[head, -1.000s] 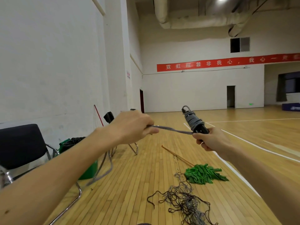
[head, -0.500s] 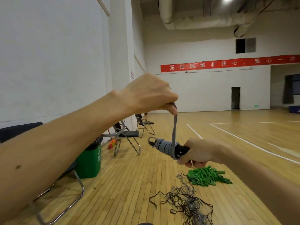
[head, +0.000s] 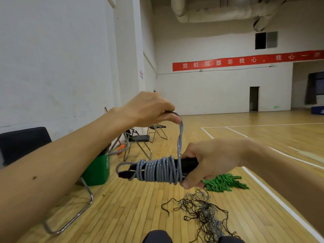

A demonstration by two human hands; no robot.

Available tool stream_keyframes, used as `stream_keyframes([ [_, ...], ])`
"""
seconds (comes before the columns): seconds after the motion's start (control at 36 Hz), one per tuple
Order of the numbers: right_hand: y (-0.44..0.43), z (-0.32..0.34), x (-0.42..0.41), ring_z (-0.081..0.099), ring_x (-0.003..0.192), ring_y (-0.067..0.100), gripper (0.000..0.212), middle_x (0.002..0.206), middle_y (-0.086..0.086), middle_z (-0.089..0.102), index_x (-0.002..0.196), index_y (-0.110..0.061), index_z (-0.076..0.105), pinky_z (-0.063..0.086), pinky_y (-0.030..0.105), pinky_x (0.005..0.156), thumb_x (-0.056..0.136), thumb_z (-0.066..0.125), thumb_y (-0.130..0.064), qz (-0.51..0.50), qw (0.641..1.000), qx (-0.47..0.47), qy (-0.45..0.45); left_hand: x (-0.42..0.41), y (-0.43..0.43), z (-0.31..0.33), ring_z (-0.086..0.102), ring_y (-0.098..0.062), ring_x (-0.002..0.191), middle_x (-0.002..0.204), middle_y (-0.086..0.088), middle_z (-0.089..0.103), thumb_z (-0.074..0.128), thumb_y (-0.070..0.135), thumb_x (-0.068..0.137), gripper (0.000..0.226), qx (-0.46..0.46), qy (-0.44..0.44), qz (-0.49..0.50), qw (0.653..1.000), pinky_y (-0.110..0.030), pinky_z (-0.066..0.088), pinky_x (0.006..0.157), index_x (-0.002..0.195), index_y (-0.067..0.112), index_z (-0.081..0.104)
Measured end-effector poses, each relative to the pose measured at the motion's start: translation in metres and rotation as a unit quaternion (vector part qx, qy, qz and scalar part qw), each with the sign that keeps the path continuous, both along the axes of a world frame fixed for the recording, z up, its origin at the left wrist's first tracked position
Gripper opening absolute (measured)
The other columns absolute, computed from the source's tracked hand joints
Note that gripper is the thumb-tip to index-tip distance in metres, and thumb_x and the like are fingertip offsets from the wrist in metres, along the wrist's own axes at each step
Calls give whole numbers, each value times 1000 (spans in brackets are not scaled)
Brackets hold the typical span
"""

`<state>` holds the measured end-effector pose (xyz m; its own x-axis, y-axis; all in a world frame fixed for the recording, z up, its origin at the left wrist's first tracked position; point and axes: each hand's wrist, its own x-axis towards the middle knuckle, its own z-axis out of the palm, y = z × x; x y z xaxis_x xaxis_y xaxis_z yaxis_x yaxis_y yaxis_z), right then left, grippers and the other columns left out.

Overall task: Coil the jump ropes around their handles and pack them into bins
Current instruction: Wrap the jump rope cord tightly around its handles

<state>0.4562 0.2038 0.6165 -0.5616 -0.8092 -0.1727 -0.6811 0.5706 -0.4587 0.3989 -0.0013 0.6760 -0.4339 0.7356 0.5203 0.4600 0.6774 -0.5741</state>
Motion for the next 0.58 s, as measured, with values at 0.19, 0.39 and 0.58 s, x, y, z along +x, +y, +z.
stream_keyframes([
  [0.19,10,16,2,42,52,9,10,69,-3,58,91,-5,63,34,15,46,94,66,-13,75,990,-116,-21,-18,-19,-18,45,-5,55,59,11,46,28,65,93,44,102,-86,59,989,-22,28,51,79,30,51],
  [0.39,19,26,-8,40,53,8,24,70,-2,55,96,-1,60,35,15,46,85,67,-21,26,962,-273,-9,-11,-14,-47,43,-2,60,71,11,43,13,50,96,42,116,-165,72,977,-15,33,57,78,25,42],
  [0.58,26,17,-33,40,56,11,15,70,0,57,93,-6,61,36,19,48,92,67,-19,-104,923,-368,32,-4,2,-73,43,-5,56,66,7,46,18,61,98,51,81,-191,81,975,-27,36,62,80,23,47],
])
